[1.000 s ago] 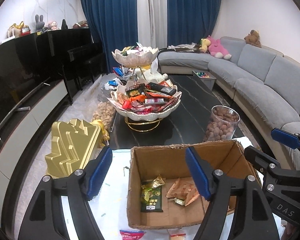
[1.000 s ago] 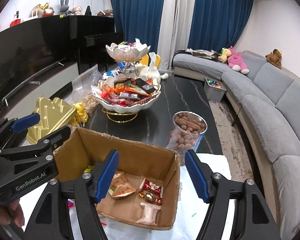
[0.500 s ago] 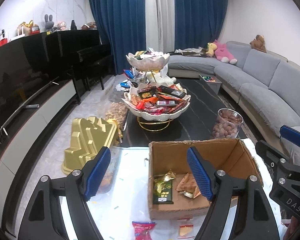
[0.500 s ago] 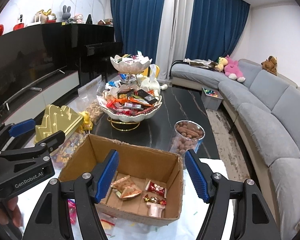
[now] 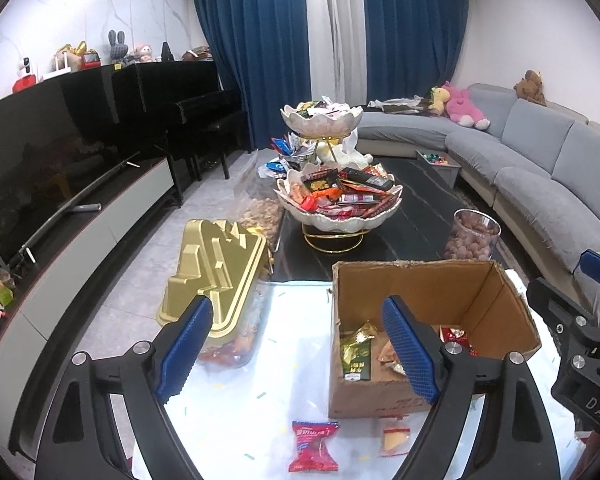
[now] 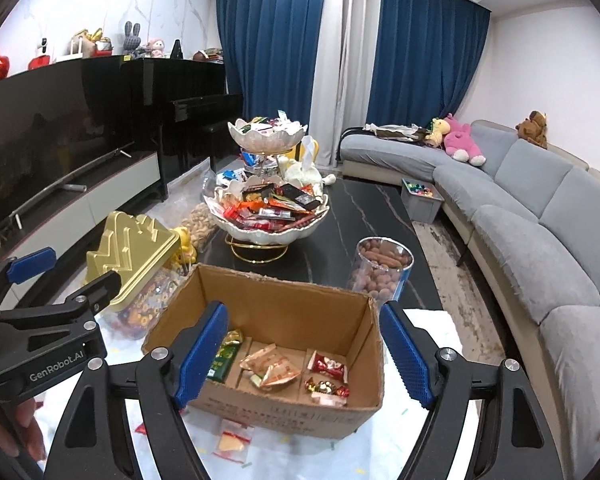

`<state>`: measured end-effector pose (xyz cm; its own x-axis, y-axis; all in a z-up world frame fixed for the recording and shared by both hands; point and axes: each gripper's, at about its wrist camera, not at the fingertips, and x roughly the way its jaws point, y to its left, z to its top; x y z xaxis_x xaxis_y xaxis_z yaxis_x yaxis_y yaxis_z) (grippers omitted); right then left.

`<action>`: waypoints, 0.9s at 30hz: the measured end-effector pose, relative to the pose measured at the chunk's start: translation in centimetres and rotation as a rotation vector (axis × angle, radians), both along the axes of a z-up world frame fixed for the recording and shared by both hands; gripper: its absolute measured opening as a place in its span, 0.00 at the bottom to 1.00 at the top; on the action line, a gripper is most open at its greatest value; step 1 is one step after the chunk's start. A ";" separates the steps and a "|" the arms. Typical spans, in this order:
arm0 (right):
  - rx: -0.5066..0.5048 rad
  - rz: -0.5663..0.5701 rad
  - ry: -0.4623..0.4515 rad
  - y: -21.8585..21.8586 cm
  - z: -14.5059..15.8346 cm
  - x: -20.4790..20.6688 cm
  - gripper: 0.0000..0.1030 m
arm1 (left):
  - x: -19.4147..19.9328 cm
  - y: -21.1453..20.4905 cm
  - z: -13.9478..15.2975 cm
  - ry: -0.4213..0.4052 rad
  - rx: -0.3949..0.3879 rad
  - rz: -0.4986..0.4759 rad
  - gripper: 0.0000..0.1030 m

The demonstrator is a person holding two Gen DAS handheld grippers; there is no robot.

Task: Organize snacks
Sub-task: 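Withdraw both open tools from the box toward the red bag and pastry pack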

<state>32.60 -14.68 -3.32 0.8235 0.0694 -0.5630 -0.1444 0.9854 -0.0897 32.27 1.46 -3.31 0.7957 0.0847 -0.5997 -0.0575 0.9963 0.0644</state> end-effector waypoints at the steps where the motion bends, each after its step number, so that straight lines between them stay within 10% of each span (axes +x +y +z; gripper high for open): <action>1: 0.005 -0.004 0.000 0.0 -0.1 -0.2 0.77 | -0.1 0.1 -0.1 0.003 -0.001 0.001 0.84; 27: 0.003 -0.001 0.061 1.3 -6.7 -3.9 0.77 | -4.5 1.7 -7.0 0.045 -0.013 0.017 0.84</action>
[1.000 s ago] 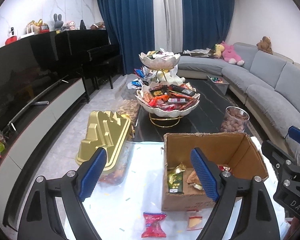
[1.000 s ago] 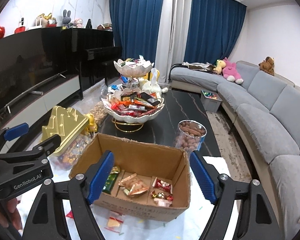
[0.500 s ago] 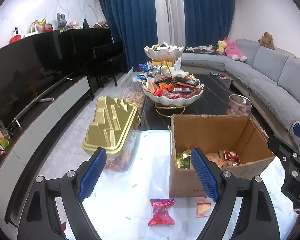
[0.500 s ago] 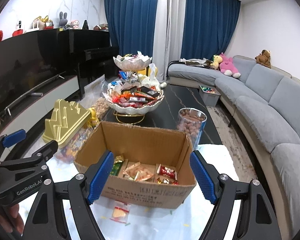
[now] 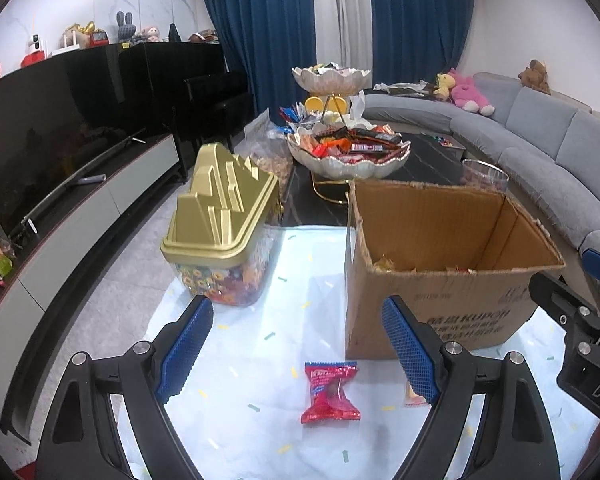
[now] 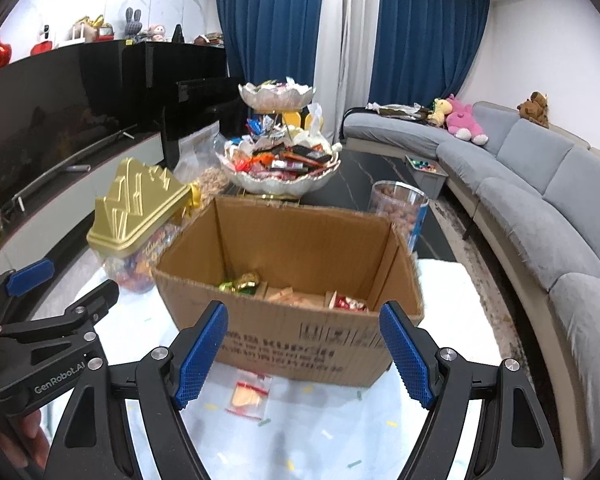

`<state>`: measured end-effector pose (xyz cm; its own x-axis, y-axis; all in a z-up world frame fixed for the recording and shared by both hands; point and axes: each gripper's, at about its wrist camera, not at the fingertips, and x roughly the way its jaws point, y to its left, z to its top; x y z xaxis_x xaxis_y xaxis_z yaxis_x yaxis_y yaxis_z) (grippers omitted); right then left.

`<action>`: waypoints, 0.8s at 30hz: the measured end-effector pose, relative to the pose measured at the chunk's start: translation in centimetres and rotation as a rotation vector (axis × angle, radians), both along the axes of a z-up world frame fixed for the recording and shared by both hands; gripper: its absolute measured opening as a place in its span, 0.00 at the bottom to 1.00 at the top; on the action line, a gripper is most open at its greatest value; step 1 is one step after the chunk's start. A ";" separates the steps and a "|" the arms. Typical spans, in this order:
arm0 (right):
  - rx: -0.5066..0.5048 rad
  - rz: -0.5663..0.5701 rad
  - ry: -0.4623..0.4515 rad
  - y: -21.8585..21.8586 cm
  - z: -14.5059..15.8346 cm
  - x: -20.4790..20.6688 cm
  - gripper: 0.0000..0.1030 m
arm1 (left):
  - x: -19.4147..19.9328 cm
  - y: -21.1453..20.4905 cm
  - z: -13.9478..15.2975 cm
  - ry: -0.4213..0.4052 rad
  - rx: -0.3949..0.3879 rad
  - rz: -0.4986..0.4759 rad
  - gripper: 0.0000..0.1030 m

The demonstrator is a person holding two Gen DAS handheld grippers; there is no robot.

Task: Organize snacks
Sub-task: 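Withdraw both open tools from the box toward the red bag and pastry pack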

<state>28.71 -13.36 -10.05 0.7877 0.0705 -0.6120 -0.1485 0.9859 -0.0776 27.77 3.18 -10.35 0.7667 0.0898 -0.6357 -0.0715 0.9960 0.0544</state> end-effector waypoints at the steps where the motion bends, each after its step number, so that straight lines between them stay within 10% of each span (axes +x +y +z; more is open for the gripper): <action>1: 0.000 0.002 0.006 0.1 -0.4 0.0 0.77 | -0.1 0.1 -0.4 0.004 -0.002 -0.001 0.84; 24: -0.015 0.045 0.141 1.1 -7.2 0.5 0.77 | -0.1 -0.4 -7.4 0.117 -0.003 -0.057 0.84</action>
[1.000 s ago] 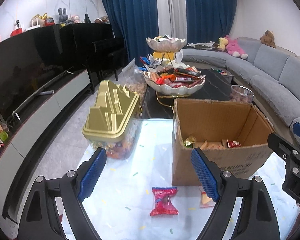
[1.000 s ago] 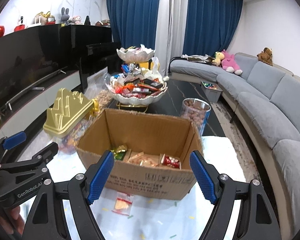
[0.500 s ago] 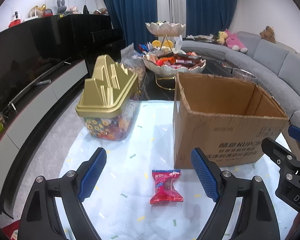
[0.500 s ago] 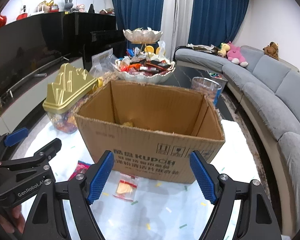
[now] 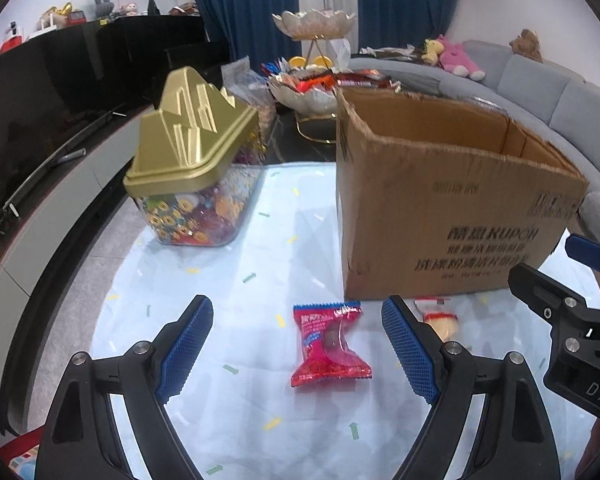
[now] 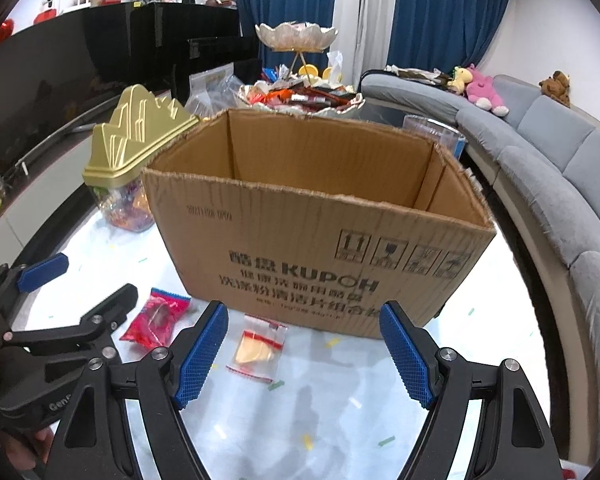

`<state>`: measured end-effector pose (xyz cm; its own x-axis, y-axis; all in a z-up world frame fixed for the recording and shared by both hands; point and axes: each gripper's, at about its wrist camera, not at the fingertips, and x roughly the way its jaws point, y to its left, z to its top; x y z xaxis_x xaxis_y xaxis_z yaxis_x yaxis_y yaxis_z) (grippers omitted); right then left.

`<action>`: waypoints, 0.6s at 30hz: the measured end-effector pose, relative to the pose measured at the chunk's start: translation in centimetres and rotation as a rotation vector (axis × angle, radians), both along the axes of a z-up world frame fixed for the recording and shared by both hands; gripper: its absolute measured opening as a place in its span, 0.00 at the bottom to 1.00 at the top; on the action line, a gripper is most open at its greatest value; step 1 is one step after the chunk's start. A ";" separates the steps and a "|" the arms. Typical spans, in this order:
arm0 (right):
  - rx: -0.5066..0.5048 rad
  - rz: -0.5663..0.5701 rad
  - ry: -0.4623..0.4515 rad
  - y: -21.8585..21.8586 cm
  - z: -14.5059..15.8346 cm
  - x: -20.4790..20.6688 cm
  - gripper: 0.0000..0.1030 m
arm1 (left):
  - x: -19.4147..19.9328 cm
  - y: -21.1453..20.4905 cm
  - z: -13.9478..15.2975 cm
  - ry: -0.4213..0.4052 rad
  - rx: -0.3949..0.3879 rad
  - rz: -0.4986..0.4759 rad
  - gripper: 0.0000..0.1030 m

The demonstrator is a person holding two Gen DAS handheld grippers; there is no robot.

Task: Organize snacks
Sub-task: 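Withdraw both open tools from the box toward the red bag and pastry pack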

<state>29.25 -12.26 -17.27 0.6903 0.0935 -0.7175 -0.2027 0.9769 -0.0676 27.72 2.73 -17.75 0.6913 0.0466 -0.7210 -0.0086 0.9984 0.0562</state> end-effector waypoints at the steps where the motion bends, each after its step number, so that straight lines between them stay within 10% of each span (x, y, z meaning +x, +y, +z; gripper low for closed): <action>1: -0.001 0.002 0.005 0.0 -0.2 0.1 0.77 | 0.1 0.0 -0.4 0.006 -0.001 -0.008 0.84; 18: 0.002 0.026 0.106 0.9 -4.7 1.5 0.77 | 1.0 -0.2 -4.3 0.052 0.015 -0.048 0.83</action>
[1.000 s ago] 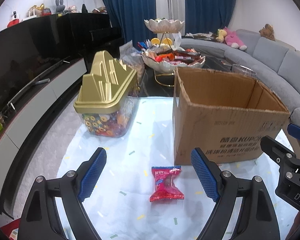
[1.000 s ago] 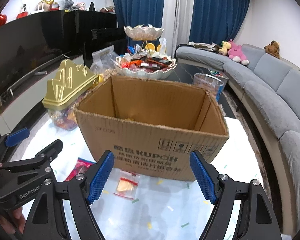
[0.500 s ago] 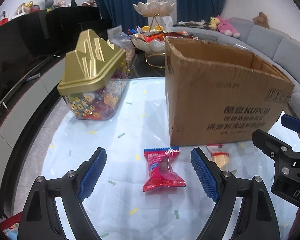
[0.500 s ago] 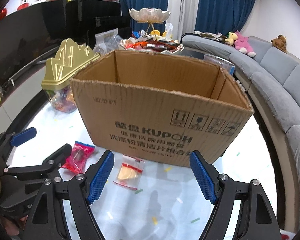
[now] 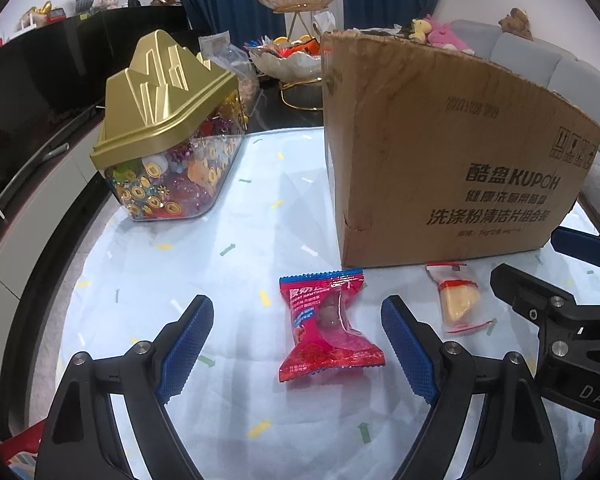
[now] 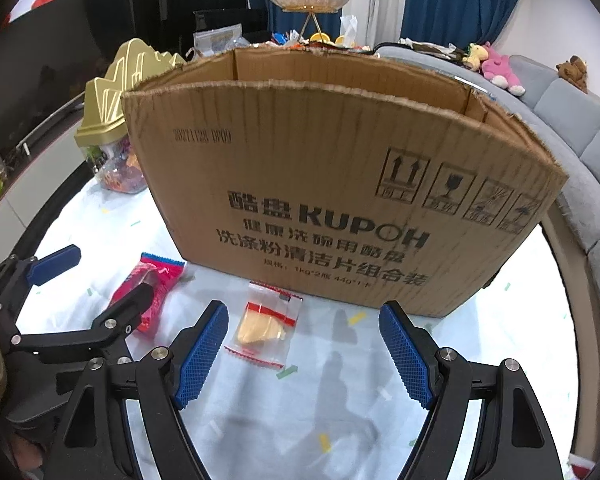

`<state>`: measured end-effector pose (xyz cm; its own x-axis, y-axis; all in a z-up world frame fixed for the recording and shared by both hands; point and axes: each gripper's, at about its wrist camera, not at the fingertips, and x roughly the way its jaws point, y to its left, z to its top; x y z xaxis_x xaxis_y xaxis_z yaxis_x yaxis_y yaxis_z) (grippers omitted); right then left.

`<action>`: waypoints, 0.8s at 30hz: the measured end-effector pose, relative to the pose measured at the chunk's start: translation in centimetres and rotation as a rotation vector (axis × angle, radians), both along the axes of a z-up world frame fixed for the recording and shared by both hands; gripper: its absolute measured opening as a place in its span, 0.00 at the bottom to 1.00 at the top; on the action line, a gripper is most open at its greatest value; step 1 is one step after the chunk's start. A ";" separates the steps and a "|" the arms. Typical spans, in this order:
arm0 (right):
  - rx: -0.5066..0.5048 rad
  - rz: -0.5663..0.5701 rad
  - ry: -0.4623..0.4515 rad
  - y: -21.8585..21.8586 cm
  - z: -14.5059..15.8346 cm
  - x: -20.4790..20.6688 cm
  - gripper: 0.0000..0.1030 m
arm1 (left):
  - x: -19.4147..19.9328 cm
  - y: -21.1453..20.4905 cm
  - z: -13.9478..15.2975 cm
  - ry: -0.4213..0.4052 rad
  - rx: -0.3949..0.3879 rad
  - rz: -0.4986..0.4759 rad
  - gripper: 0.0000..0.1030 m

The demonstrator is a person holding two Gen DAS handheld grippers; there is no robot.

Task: Organize snacks
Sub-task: 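Withdraw both open tools from the box toward the red bag and pastry pack, then grasp the red hawthorn bag with the left tool while the right tool grasps the pastry pack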

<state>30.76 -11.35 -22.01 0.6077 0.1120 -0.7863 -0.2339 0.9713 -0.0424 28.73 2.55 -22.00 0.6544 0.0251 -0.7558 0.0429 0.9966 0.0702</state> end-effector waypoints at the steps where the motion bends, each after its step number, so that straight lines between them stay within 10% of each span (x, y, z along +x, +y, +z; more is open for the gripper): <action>1: 0.001 0.000 0.005 0.1 -0.3 0.1 0.77 | 0.0 0.0 -0.2 -0.001 0.001 -0.003 0.82; 24: 0.009 0.044 0.036 2.5 -4.5 1.6 0.76 | 1.5 1.3 -2.7 0.070 -0.091 -0.026 0.58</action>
